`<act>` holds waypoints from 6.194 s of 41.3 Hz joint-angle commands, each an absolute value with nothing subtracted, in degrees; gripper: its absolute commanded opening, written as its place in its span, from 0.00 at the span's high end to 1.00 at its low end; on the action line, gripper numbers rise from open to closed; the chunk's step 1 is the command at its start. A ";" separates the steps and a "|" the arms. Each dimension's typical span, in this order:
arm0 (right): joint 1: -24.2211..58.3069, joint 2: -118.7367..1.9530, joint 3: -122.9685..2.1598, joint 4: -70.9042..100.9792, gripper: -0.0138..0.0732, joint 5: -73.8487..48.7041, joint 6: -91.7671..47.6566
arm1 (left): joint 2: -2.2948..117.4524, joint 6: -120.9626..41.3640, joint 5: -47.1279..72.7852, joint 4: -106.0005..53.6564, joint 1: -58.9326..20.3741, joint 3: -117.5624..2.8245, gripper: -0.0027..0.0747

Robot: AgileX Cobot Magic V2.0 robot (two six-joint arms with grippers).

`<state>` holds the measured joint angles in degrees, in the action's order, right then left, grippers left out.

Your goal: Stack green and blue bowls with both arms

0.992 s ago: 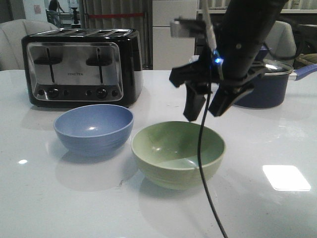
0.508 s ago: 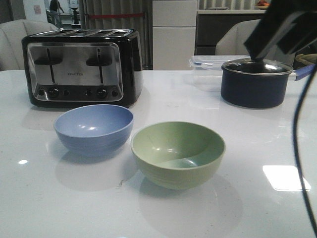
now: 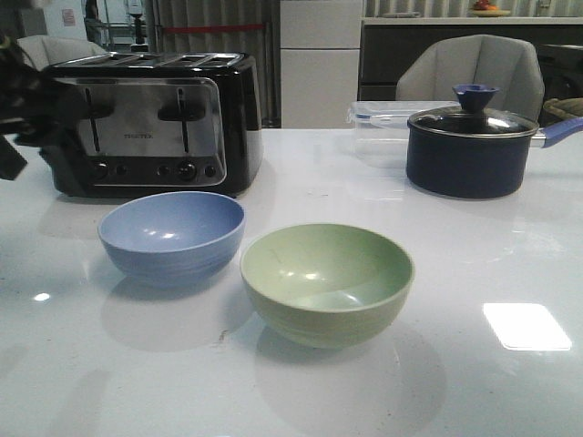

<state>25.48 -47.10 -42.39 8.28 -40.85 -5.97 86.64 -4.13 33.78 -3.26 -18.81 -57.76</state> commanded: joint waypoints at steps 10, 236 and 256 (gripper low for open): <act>25.49 -46.79 -43.97 8.30 0.33 -37.50 -6.75 | 99.52 -4.12 31.64 -6.34 -19.24 -69.05 0.27; 25.49 -46.77 -43.97 3.29 0.78 -38.13 -6.75 | -1.41 -5.63 -0.43 -5.04 -4.74 0.51 0.84; 25.49 -46.77 -43.97 3.29 0.78 -38.14 -6.75 | -1.40 -5.63 -0.43 -5.04 -5.01 0.51 0.84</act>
